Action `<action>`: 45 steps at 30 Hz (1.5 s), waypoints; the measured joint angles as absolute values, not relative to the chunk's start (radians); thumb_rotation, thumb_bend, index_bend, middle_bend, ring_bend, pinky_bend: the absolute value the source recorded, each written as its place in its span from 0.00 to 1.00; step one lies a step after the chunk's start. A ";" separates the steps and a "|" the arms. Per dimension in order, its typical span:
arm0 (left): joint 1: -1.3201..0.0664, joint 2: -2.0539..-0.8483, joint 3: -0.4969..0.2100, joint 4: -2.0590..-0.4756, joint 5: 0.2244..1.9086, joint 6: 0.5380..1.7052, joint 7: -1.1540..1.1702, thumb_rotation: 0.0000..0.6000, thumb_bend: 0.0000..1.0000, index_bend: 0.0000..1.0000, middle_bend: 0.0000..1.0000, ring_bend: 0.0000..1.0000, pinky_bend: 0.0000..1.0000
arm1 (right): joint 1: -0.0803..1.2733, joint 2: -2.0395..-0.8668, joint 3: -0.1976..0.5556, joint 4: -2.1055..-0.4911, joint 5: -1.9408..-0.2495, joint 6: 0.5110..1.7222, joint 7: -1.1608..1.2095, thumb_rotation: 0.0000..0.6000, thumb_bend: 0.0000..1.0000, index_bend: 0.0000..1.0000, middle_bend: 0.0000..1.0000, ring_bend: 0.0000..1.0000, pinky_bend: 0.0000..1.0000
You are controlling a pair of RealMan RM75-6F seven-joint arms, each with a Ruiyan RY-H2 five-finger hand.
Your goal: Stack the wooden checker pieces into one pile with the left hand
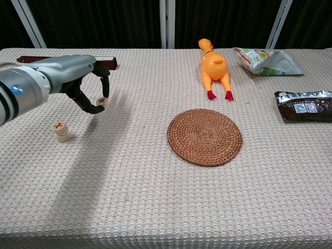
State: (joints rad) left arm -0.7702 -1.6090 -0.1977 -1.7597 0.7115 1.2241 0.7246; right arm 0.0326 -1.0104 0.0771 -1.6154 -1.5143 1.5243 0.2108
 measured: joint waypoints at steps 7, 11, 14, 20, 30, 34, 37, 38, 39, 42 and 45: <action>-0.696 -1.473 -0.132 -1.990 0.745 1.332 0.751 1.00 0.28 0.51 0.12 0.00 0.00 | 0.037 -1.020 0.072 -1.621 -1.521 1.519 0.186 1.00 0.28 0.00 0.00 0.00 0.00; -0.653 -1.441 -0.069 -2.023 0.782 1.355 0.748 1.00 0.28 0.50 0.12 0.00 0.00 | 0.038 -1.025 0.070 -1.622 -1.526 1.520 0.176 1.00 0.28 0.00 0.00 0.00 0.00; -0.627 -1.434 -0.043 -2.013 0.815 1.359 0.719 1.00 0.28 0.50 0.12 0.00 0.00 | 0.039 -1.029 0.068 -1.622 -1.528 1.519 0.167 1.00 0.28 0.00 0.00 0.00 0.00; -0.604 -1.433 -0.037 -1.957 0.844 1.341 0.675 1.00 0.28 0.50 0.12 0.00 0.00 | 0.037 -1.031 0.065 -1.625 -1.529 1.521 0.157 1.00 0.28 0.00 0.00 0.00 0.00; -0.596 -1.467 -0.046 -1.888 0.846 1.300 0.647 1.00 0.28 0.50 0.12 0.00 0.00 | 0.039 -1.027 0.066 -1.625 -1.522 1.515 0.160 1.00 0.28 0.00 0.00 0.00 0.00; -0.594 -1.474 -0.054 -1.876 0.848 1.288 0.642 1.00 0.28 0.50 0.12 0.00 0.00 | 0.038 -1.026 0.069 -1.624 -1.518 1.519 0.168 1.00 0.28 0.00 0.00 0.00 0.00; -0.593 -1.475 -0.056 -1.874 0.847 1.282 0.643 1.00 0.28 0.49 0.12 0.00 0.00 | 0.038 -1.026 0.070 -1.623 -1.518 1.520 0.169 1.00 0.28 0.00 0.00 0.00 0.00; -0.592 -1.475 -0.057 -1.873 0.847 1.280 0.643 1.00 0.28 0.49 0.12 0.00 0.00 | 0.038 -1.027 0.070 -1.624 -1.518 1.521 0.169 1.00 0.28 0.00 0.00 0.00 0.00; -0.591 -1.475 -0.057 -1.872 0.847 1.280 0.643 1.00 0.28 0.49 0.12 0.00 0.00 | 0.037 -1.027 0.070 -1.624 -1.518 1.521 0.168 1.00 0.28 0.00 0.00 0.00 0.00; -0.588 -1.476 -0.058 -1.870 0.848 1.276 0.641 1.00 0.28 0.49 0.12 0.00 0.00 | 0.037 -1.027 0.069 -1.624 -1.519 1.522 0.170 1.00 0.28 0.00 0.00 0.00 0.00; -0.586 -1.475 -0.060 -1.868 0.848 1.275 0.640 1.00 0.28 0.48 0.12 0.00 0.00 | 0.037 -1.027 0.071 -1.624 -1.516 1.522 0.172 1.00 0.28 0.00 0.00 0.00 0.00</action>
